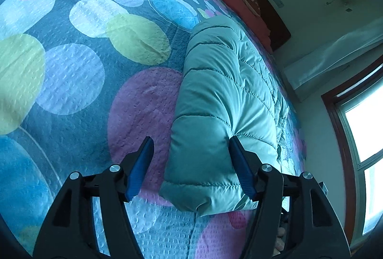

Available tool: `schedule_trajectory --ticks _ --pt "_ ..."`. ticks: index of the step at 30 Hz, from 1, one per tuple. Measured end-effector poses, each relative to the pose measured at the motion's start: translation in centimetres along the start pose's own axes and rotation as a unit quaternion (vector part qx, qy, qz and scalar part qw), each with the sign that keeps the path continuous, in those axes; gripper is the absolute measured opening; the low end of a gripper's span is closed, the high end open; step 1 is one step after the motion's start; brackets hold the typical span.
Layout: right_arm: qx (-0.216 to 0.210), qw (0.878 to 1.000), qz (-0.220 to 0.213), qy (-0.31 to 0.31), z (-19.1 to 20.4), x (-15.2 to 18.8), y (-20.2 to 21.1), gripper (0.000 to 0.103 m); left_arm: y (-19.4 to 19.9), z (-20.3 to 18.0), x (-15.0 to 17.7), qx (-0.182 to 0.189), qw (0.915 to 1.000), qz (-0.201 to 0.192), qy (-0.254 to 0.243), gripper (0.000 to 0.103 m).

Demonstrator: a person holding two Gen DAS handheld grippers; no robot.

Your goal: Fold large clothes

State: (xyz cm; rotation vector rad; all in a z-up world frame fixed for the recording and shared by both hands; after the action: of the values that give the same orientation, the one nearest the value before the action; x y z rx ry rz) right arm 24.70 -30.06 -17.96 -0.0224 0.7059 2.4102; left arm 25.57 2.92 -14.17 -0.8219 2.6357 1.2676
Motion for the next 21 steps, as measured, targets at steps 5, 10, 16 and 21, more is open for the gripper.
schedule_trajectory --ticks 5,10,16,21 --pt "0.036 0.999 -0.011 0.005 0.0 0.9 1.9 0.054 1.7 0.0 0.9 -0.029 0.9994 -0.014 -0.016 0.067" --pt "0.062 0.998 -0.014 0.009 0.2 2.4 3.0 0.054 3.2 0.0 2.0 -0.078 0.9954 -0.027 -0.047 0.068" --pt "0.106 0.994 -0.021 0.028 1.1 4.3 3.9 0.056 4.9 0.2 3.6 -0.144 0.9854 -0.043 -0.081 0.070" --pt "0.162 0.984 -0.033 0.070 3.0 5.9 4.5 0.066 6.7 -0.2 4.9 -0.187 0.9736 -0.068 -0.112 0.080"
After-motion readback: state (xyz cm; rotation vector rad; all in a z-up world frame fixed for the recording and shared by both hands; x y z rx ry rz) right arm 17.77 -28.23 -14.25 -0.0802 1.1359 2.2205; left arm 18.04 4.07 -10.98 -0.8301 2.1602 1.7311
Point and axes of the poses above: each gripper's, at about its wrist camera, not at the fingertips, and y roughly against the way its jaws point, z to its left, x to its underside, the point moved 3 cm from there along -y, roughly the way its jaws point, and after that the axes turned 7 degrees about z, right-handed, at the moved point
